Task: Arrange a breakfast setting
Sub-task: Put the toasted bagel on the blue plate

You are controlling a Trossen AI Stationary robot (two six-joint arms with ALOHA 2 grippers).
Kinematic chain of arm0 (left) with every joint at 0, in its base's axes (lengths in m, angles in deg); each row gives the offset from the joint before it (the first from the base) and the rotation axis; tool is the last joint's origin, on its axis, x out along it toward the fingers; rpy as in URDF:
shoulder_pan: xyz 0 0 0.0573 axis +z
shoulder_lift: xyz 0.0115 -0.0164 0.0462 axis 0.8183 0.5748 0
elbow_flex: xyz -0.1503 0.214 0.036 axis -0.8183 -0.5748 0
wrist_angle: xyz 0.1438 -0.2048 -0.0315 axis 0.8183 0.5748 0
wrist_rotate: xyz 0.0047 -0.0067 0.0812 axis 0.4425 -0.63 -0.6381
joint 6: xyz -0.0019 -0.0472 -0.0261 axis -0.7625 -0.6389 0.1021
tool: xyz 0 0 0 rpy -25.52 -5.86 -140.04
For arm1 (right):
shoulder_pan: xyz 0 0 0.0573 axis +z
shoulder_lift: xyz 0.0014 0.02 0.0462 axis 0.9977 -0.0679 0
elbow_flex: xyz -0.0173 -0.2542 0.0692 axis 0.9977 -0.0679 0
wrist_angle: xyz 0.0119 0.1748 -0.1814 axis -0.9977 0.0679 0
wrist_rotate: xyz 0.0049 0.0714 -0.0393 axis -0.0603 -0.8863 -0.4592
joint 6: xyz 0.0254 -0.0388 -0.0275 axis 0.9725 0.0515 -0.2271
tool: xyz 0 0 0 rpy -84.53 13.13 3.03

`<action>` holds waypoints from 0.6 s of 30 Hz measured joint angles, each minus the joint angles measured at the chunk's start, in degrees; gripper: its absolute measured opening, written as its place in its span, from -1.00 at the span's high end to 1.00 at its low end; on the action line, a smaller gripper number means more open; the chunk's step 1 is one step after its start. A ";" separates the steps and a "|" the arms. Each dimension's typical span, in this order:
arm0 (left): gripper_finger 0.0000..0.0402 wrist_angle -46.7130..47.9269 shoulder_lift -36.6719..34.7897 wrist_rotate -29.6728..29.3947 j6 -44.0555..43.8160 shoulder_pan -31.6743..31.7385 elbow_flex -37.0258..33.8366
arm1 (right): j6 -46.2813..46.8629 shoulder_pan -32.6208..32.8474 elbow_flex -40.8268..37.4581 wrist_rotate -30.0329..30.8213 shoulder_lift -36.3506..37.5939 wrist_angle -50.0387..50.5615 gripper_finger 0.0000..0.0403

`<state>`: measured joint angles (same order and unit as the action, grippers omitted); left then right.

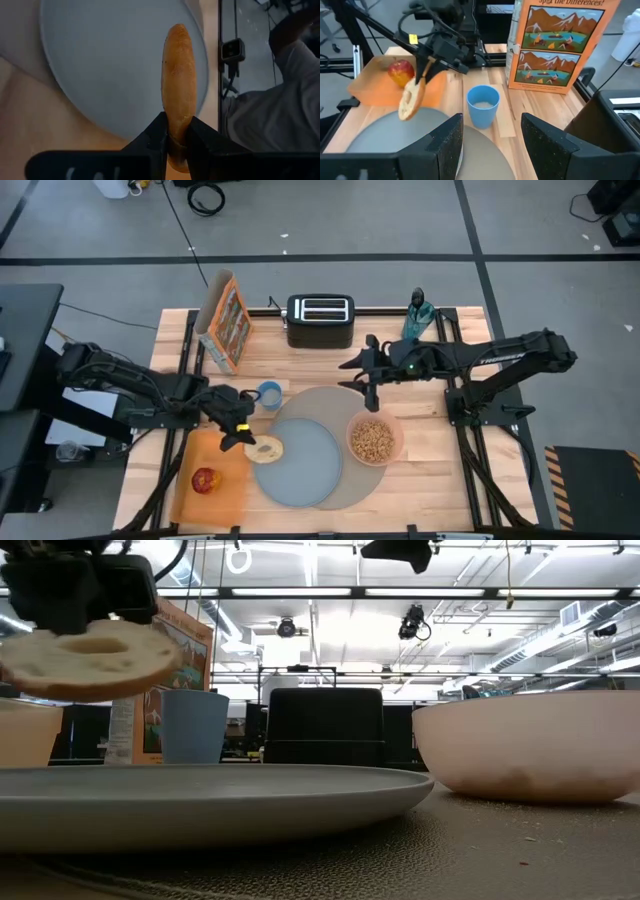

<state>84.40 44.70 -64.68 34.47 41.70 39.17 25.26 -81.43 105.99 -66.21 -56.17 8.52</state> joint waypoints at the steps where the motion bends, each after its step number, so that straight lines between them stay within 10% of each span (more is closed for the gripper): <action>1: 0.74 0.16 0.00 -0.20 -1.05 -0.75 0.00 | 0.00 0.04 -0.04 0.05 -0.21 0.03 -0.03; 18: 0.74 -8.90 9.46 -7.50 -10.27 -6.62 0.02 | -2.80 0.05 -0.07 0.46 -0.36 -2.73 -0.03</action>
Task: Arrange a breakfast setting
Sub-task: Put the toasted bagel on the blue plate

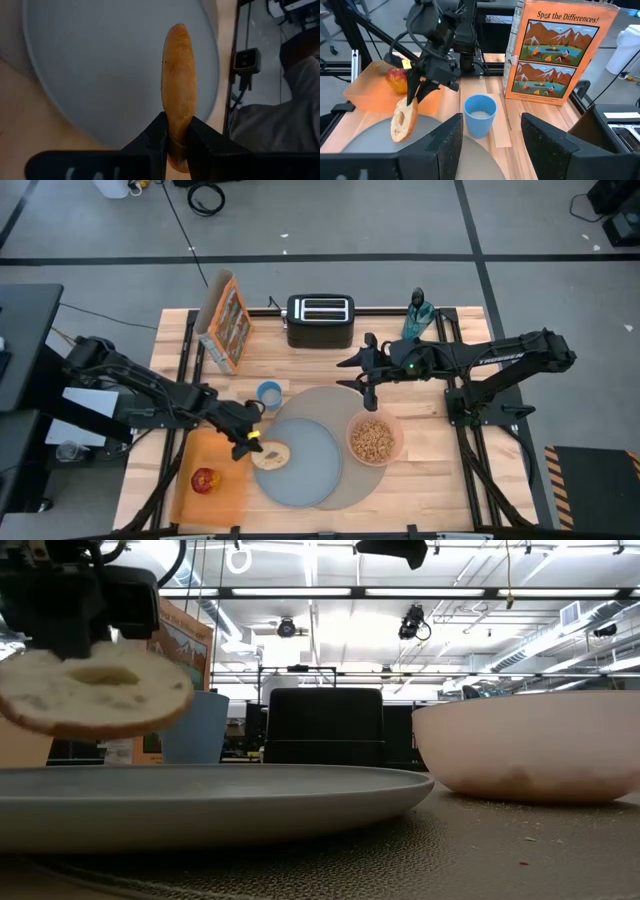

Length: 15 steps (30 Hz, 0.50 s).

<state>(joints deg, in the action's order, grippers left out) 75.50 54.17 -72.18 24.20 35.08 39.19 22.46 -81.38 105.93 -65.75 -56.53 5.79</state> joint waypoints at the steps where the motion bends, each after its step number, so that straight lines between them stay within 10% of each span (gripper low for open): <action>1: 0.74 0.05 0.56 0.06 -0.11 0.08 0.00 | -0.04 0.00 0.00 0.00 0.00 -0.06 -0.03; 15: 0.70 -6.22 8.56 0.25 0.75 0.16 0.02 | -1.07 0.00 0.00 -0.02 0.00 -0.27 -0.03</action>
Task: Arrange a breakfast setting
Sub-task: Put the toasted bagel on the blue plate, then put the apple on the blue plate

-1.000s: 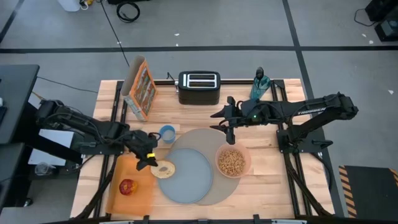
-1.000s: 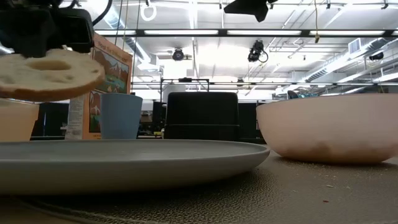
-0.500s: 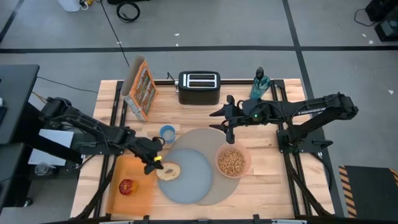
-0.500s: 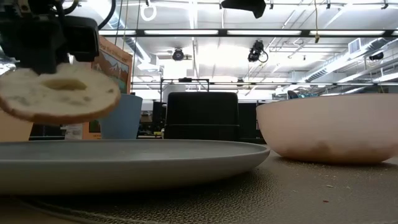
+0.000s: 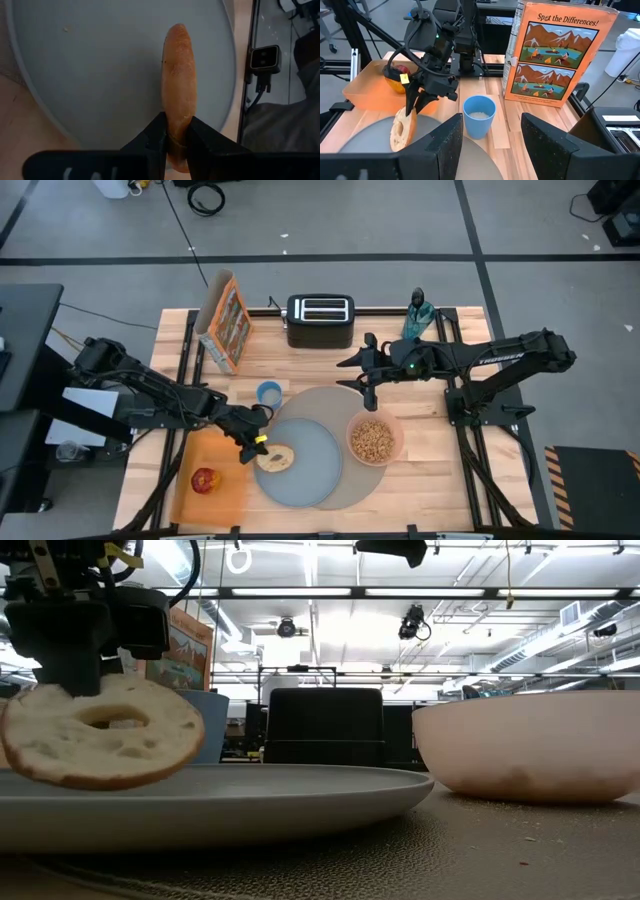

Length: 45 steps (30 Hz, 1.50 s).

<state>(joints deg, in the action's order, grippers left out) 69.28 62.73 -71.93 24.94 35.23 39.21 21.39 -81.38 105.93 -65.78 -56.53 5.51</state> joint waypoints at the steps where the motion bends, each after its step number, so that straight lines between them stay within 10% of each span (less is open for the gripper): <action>1: 0.68 0.08 0.01 -0.11 0.06 0.00 0.00 | 0.00 0.00 0.00 0.00 0.00 -0.02 -0.03; 17: 0.07 2.89 -0.64 -0.69 2.39 0.48 0.15 | 0.04 0.00 0.00 -0.02 0.00 -0.19 -0.03; 45: 0.04 4.30 -25.51 -18.40 30.65 3.72 -0.04 | 0.83 0.02 -2.09 4.26 -0.33 -5.22 -0.03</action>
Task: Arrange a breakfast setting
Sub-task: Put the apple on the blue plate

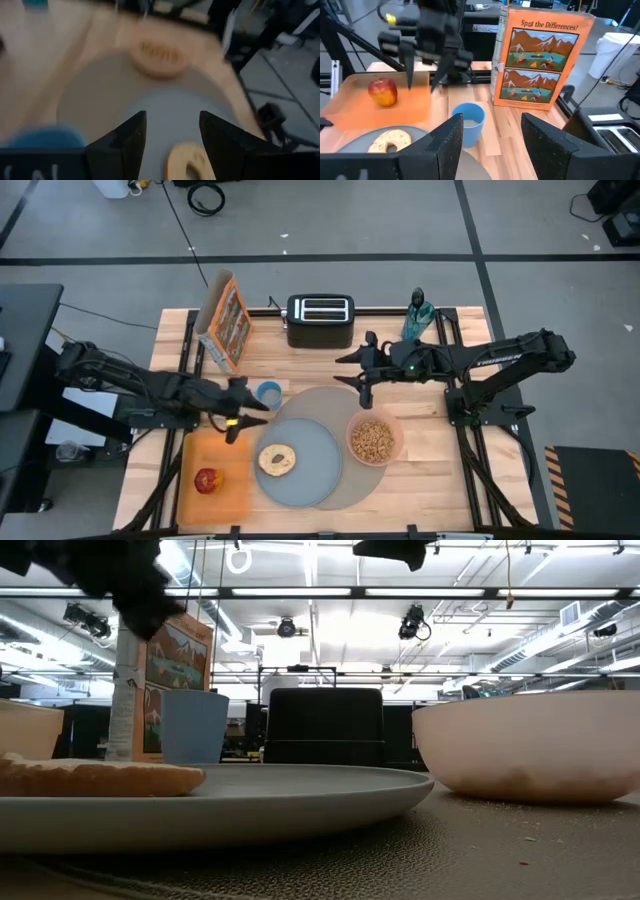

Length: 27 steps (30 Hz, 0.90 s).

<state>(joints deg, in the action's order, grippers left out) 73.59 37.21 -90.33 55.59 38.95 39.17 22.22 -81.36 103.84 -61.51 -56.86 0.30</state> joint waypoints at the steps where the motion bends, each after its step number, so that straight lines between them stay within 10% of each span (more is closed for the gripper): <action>1: 0.04 -1.04 -1.16 -0.54 1.88 0.00 0.02 | 0.33 0.01 -0.16 0.35 0.00 0.03 -0.03; 17: 0.04 -9.31 -9.42 -8.12 23.14 1.30 0.00 | 4.31 1.50 -10.00 9.97 11.38 -4.16 -0.03; 27: 0.04 -22.11 -9.46 -8.41 37.16 1.91 0.00 | 0.47 1.30 -14.28 11.91 12.01 -24.16 -0.03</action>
<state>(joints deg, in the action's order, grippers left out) 51.47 27.75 -98.74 92.75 40.86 39.17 22.69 -80.05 89.56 -49.60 -44.84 -23.86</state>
